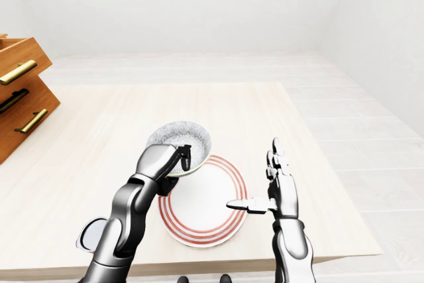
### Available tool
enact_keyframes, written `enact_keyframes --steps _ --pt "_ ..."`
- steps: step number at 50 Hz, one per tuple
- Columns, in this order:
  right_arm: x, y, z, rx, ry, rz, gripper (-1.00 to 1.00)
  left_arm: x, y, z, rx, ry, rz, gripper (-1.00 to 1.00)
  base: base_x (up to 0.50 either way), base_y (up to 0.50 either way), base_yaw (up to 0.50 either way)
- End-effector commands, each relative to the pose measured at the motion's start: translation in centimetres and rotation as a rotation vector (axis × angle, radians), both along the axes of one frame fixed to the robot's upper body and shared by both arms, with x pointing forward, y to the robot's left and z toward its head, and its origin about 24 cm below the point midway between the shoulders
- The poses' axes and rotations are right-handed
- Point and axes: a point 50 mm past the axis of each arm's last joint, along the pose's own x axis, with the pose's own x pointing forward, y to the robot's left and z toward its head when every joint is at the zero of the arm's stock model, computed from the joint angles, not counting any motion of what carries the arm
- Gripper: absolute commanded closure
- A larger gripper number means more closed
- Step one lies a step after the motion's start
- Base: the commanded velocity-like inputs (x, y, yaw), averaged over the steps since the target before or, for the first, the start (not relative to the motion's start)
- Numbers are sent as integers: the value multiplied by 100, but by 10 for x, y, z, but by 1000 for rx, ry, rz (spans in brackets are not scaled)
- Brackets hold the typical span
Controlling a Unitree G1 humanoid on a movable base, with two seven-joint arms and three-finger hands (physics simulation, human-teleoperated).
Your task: Put the bowl on the plate.
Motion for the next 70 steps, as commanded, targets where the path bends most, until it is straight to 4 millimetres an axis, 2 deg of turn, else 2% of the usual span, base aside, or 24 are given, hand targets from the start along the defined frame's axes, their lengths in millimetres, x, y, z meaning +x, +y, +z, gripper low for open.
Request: enact_keyframes --steps 1,10,21,30,45,56,70 --pt "-1 -1 2 -4 3 -2 -100 -8 -15 -3 -21 -15 -33 100 0 0 0" --pt "-3 -3 2 -5 8 -5 -100 -14 -23 -8 -27 -3 -59 100 0 0 0" --pt "-2 0 0 0 8 2 -100 -32 -38 -13 -22 12 -111 100 0 0 0" --pt "-3 0 -2 3 10 5 -100 -41 -45 -24 -19 37 -140 100 0 0 0" --pt "-4 0 -4 6 13 6 -100 -44 -45 -33 -17 40 -142 100 0 0 0" --pt "-3 1 -4 7 14 8 -100 -43 -45 -46 -23 62 -132 100 0 0 0" --pt "-3 1 -4 5 17 15 -100 -48 -47 -47 -24 68 -144 100 0 0 0"
